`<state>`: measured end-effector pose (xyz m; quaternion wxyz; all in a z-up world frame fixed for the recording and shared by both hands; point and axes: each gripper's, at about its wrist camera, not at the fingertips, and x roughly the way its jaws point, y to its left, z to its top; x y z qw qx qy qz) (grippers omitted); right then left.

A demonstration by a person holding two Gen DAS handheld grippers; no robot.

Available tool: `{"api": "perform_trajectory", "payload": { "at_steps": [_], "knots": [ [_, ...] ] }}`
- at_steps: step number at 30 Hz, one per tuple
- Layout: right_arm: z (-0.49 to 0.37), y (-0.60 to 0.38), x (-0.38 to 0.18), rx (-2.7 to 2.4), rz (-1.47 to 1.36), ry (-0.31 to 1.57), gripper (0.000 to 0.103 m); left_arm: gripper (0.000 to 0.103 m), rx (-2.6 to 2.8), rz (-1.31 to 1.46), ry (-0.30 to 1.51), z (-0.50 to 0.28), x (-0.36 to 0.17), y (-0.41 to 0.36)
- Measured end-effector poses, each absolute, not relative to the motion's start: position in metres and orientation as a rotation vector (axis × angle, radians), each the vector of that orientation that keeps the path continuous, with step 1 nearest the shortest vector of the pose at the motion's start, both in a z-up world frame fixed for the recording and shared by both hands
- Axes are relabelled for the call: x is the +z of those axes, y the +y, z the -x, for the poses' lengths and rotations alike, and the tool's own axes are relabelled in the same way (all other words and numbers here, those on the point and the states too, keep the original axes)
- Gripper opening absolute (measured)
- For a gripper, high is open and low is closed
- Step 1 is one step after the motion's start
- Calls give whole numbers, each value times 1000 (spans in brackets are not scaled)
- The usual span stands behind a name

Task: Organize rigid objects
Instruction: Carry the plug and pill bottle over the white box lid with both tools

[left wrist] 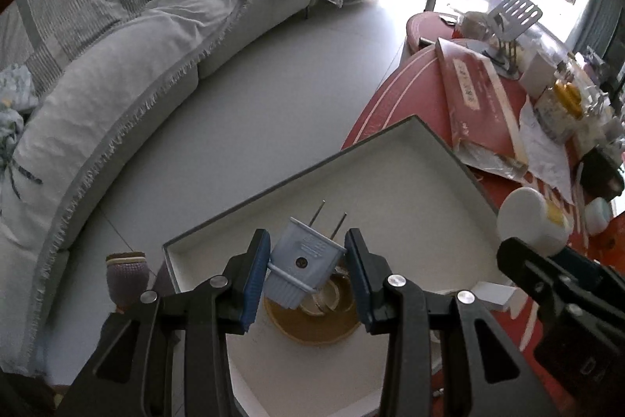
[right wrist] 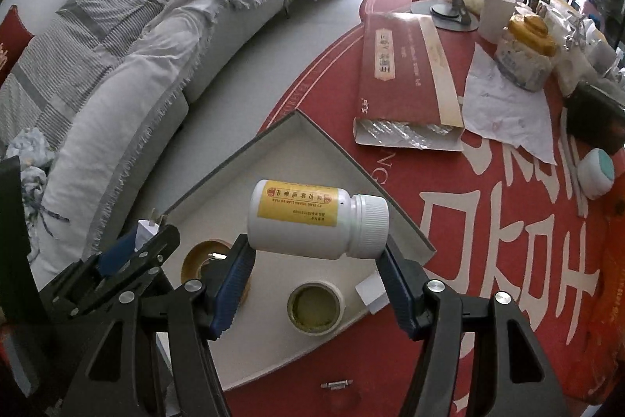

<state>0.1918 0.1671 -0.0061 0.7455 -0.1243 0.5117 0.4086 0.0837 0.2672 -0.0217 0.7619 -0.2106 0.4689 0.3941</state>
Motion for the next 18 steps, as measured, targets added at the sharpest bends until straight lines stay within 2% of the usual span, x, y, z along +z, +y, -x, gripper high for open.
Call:
{"api": "perform_trajectory", "payload": {
  "at_steps": [18],
  "knots": [
    [-201, 178, -30, 880, 289, 1160, 65, 42, 844, 465, 1053, -98, -40, 276]
  ]
}}
